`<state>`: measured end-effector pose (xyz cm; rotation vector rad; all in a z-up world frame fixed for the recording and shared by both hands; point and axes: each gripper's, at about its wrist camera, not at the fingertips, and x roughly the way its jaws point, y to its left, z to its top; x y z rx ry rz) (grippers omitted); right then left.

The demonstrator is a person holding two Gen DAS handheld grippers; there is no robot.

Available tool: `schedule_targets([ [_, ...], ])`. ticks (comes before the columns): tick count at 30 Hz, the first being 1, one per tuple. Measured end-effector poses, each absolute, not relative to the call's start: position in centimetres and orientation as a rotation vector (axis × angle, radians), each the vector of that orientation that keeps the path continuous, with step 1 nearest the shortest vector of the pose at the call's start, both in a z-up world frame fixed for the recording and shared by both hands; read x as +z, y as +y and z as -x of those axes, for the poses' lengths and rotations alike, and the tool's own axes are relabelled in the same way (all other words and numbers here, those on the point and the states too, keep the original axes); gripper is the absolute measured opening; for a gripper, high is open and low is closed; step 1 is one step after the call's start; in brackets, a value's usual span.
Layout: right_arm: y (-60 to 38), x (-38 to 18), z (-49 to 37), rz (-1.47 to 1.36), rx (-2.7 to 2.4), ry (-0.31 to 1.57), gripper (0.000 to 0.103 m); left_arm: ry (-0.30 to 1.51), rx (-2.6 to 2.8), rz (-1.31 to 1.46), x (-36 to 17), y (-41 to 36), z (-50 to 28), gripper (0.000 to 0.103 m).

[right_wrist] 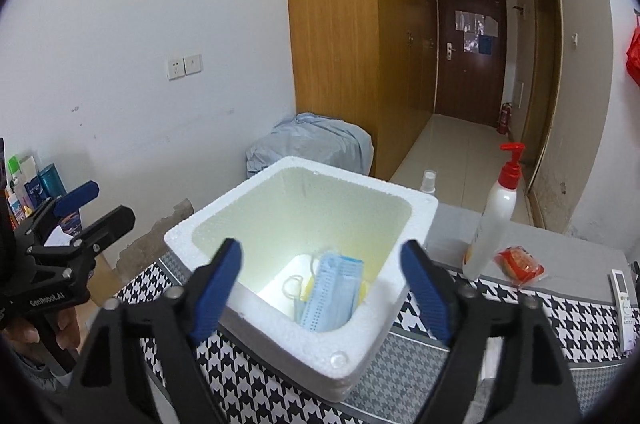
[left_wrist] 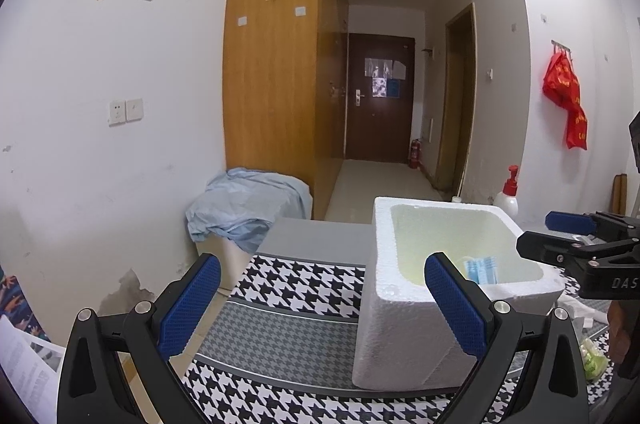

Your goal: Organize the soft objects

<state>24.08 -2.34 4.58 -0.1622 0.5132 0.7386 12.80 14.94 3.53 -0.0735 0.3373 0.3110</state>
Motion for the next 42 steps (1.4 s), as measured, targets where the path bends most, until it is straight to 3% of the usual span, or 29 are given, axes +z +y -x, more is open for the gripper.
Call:
schedule_targets([
  [5,-3.2,5.1,-23.5,0.140,0.729,0.495,0.102,0.331,0.302,0.062,3.8,14.3,-12.3,0.102],
  [42,-8.6,5.7,-19.6,0.139,0.700,0.415,0.102,0.301,0.250,0.006,5.1,9.0,-10.9,0.102],
])
